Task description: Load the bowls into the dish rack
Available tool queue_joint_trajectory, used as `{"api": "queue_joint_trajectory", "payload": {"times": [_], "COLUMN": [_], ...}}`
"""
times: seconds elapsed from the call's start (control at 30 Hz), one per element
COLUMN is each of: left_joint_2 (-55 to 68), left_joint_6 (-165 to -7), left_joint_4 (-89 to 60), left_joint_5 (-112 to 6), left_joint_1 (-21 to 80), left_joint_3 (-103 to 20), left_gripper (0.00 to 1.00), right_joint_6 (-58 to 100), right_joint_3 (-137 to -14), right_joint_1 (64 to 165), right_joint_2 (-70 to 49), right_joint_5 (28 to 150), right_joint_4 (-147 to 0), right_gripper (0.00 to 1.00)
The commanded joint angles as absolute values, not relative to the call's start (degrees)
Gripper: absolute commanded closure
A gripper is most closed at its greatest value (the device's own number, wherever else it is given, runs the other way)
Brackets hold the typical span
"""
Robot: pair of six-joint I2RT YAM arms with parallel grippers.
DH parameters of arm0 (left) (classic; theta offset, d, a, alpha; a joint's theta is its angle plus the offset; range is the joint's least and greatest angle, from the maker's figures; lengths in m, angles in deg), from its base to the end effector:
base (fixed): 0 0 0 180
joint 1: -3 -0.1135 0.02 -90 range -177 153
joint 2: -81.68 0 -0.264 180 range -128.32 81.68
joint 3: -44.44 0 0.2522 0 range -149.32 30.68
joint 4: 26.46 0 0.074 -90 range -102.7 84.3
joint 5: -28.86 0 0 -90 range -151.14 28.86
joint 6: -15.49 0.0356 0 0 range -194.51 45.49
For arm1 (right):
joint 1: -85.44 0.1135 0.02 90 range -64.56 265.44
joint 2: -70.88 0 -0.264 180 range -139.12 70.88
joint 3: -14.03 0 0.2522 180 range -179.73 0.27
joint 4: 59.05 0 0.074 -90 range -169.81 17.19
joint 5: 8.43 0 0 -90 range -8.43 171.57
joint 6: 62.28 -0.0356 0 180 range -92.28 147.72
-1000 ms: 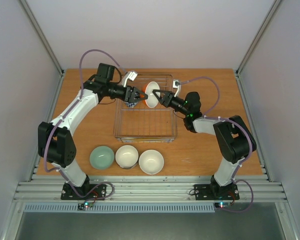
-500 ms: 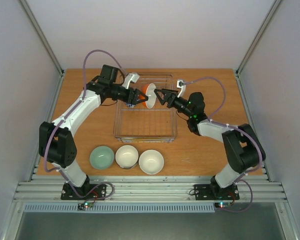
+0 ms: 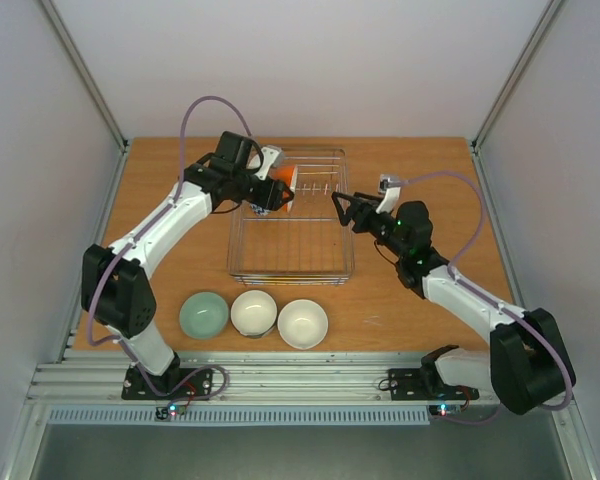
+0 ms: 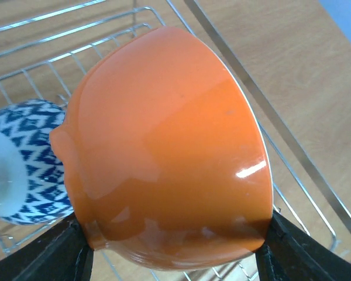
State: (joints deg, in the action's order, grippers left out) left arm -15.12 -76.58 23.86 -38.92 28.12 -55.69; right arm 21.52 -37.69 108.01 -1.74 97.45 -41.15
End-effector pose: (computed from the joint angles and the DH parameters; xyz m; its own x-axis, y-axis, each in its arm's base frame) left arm 0.3347 -0.1718 0.3121 -0.6843 0.2839 -0.6717 0.6022 0.7394 -0.3010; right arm 0.2593 0.1183 0.2698 -0.1152 0.0646 -0.9912 -0.6126 0.7809 0.1221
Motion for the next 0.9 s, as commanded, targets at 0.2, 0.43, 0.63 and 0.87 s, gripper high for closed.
{"api": "queue_joint_trajectory", "payload": {"times": [0.2, 0.43, 0.63, 0.87], "left_joint_2": [-17.4, -19.9, -22.3, -24.9], "left_joint_6": [-75.2, -74.9, -74.6, -72.4], "left_joint_4": [22.3, 23.6, 24.6, 24.9], "left_joint_5": [-50.1, -54.9, -59.3, -64.6], "left_joint_1": [31.3, 33.0, 33.8, 35.0], "left_joint_3": [-61.4, -64.4, -66.8, -68.4], "left_gripper": [1.00, 1.00, 0.99, 0.99], "right_joint_6": [22.3, 23.5, 23.1, 23.1], "right_joint_3": [-30.3, -27.5, -24.7, -22.9], "right_joint_1": [110.4, 113.0, 114.6, 116.4], "right_joint_2": [7.9, 12.7, 16.0, 17.9], "right_joint_5": [94.0, 90.7, 89.7, 88.5], "right_joint_4": [-47.8, -52.2, -53.9, -54.7], "right_gripper": [0.16, 0.16, 0.16, 0.16]}}
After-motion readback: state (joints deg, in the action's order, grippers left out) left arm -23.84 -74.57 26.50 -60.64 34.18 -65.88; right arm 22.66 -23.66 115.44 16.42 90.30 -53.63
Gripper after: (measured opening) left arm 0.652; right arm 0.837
